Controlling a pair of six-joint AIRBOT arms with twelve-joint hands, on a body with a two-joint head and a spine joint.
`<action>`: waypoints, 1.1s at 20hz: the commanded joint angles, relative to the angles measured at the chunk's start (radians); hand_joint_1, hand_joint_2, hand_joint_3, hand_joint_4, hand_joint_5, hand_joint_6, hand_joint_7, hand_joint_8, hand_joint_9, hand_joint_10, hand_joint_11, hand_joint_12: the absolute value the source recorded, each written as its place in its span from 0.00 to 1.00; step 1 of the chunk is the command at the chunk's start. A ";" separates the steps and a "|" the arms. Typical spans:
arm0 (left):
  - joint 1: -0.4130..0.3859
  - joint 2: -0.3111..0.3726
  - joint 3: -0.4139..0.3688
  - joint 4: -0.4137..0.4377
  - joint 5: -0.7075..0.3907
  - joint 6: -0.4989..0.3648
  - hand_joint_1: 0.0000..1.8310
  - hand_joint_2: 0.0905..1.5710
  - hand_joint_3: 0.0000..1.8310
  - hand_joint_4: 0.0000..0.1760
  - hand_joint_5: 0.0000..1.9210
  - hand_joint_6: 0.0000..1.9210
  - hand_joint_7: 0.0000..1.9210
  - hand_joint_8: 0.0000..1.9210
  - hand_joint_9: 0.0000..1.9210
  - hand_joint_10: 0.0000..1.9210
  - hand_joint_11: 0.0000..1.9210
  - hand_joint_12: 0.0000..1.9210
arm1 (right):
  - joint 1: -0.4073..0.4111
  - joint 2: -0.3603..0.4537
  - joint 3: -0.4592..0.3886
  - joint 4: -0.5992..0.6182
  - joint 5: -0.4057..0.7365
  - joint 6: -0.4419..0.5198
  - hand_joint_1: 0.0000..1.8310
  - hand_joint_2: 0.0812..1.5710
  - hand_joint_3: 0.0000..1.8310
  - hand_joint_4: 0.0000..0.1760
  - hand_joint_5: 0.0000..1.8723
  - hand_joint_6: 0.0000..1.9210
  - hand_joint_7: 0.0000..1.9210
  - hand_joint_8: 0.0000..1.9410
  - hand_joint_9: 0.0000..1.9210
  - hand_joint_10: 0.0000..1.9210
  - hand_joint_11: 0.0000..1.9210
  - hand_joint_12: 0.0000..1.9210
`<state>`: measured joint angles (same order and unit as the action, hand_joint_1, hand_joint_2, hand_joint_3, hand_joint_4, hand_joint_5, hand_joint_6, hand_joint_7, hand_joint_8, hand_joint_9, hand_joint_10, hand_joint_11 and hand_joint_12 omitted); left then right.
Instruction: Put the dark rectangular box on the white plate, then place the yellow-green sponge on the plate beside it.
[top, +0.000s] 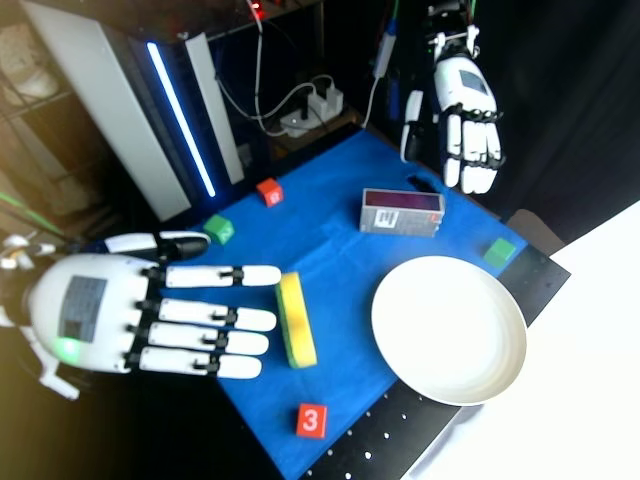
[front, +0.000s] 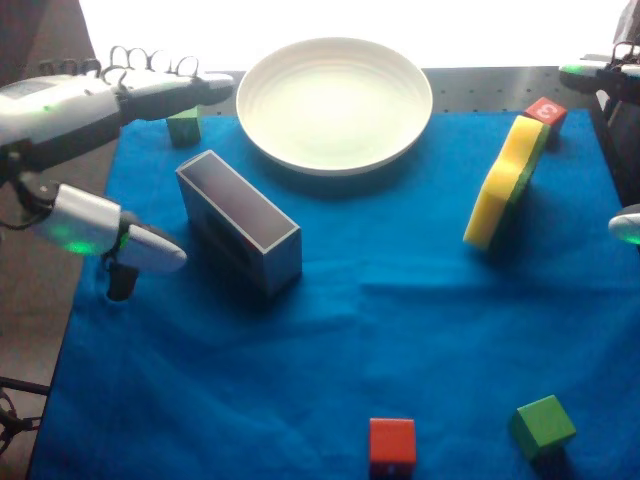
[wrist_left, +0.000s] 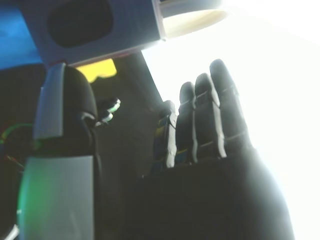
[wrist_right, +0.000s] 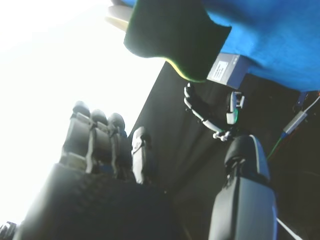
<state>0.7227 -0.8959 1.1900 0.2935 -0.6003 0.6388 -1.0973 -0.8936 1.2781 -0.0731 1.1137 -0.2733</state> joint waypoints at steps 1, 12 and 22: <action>-0.025 -0.009 0.007 -0.007 -0.074 -0.003 0.47 0.50 0.01 0.63 0.05 0.01 0.04 0.00 0.02 0.00 0.00 0.00 | 0.014 -0.001 0.005 0.034 0.107 0.005 0.43 0.61 0.00 0.59 0.09 0.00 0.07 0.00 0.05 0.01 0.02 0.03; -0.193 -0.130 0.117 0.533 0.141 -0.331 0.49 0.46 0.00 0.34 0.08 0.00 0.14 0.00 0.14 0.01 0.00 0.34 | 0.014 -0.004 0.011 0.013 0.091 0.006 0.45 0.62 0.00 0.54 0.09 0.00 0.09 0.00 0.09 0.00 0.07 0.09; -0.227 -0.191 0.162 0.754 0.198 -0.469 0.68 0.68 0.00 0.00 0.50 0.44 0.54 0.52 0.57 0.33 0.42 0.66 | 0.014 -0.007 0.014 0.005 0.085 0.013 0.43 0.62 0.00 0.47 0.08 0.00 0.07 0.00 0.05 0.00 0.05 0.10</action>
<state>0.5114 -1.0832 1.3491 1.0786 -0.3592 0.1703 -1.0973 -0.9020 1.2865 -0.1078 1.0901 -0.2665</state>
